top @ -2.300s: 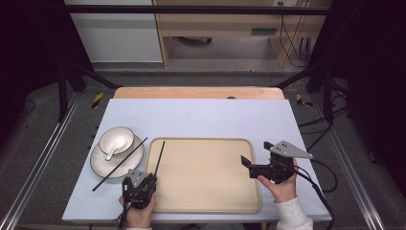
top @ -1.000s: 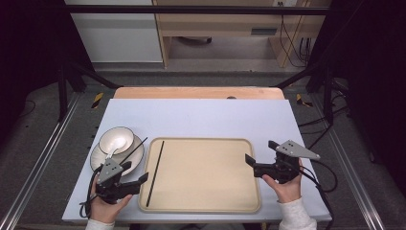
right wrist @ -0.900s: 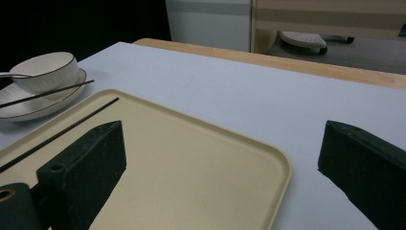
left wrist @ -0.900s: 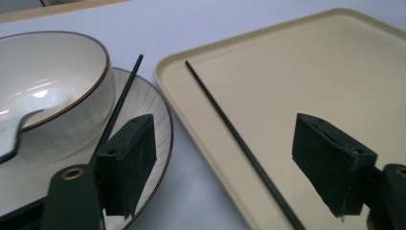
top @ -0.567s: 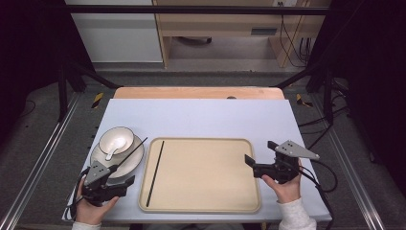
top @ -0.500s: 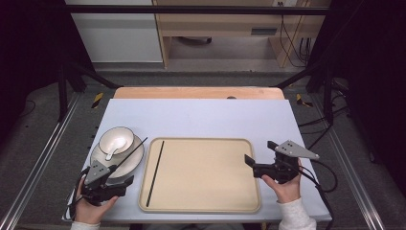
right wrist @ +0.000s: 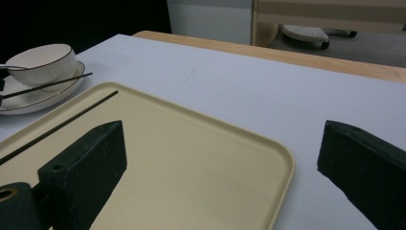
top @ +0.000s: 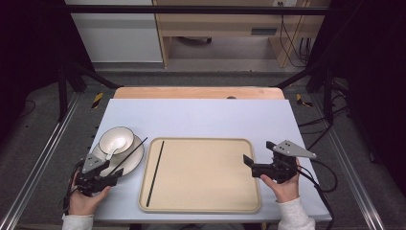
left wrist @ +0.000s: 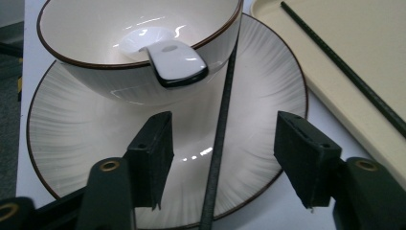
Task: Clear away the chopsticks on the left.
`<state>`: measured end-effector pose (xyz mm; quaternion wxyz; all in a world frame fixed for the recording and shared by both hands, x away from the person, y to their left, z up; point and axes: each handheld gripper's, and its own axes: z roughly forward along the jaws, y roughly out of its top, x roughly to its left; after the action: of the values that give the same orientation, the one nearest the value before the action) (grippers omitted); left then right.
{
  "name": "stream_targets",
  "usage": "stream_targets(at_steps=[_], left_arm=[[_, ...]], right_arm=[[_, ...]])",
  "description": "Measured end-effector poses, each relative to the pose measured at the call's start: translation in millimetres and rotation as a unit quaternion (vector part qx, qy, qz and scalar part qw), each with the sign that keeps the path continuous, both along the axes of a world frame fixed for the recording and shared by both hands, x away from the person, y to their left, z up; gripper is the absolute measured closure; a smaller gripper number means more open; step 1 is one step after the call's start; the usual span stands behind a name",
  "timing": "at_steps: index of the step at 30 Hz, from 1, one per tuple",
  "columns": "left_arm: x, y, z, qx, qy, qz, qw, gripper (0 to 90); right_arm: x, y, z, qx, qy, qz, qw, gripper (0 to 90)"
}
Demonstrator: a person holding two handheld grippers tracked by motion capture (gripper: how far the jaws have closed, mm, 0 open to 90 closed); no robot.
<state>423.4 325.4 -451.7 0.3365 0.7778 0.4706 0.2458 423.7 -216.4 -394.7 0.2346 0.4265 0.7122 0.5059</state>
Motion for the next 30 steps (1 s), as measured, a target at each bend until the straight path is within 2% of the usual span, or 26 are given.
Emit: stream_targets(at_steps=[2, 7, 8, 11, 16, 30], left_arm=[[1.6, -0.1, -1.0, 0.000, -0.001, 0.001, 1.0000, 44.8], [6.9, -0.3, -5.5, 0.016, 0.015, -0.004, 0.9998, 56.8], [7.5, -0.6, -6.5, 0.017, 0.017, -0.005, 0.9997, 56.8], [8.7, -2.1, -8.5, 0.027, 0.022, -0.004, 0.9994, 66.4], [8.4, -0.8, -8.6, 0.023, 0.023, -0.001, 0.9994, 74.6], [6.9, -5.8, -7.8, 0.019, 0.030, -0.019, 0.9992, 84.3]], right_arm=[[0.0, 0.0, -0.2, -0.002, 0.000, -0.001, 1.0000, 3.1], [-0.6, -0.3, 0.6, 0.000, -0.001, -0.003, 1.0000, 3.1], [-0.6, -0.5, 0.5, -0.001, -0.001, -0.003, 1.0000, 3.1], [-0.2, 0.2, -0.2, -0.002, 0.000, -0.002, 1.0000, 3.1], [0.2, 1.3, -1.2, -0.004, 0.002, -0.001, 1.0000, 3.2], [0.8, 1.5, -2.1, -0.006, 0.004, -0.001, 1.0000, 3.1]])
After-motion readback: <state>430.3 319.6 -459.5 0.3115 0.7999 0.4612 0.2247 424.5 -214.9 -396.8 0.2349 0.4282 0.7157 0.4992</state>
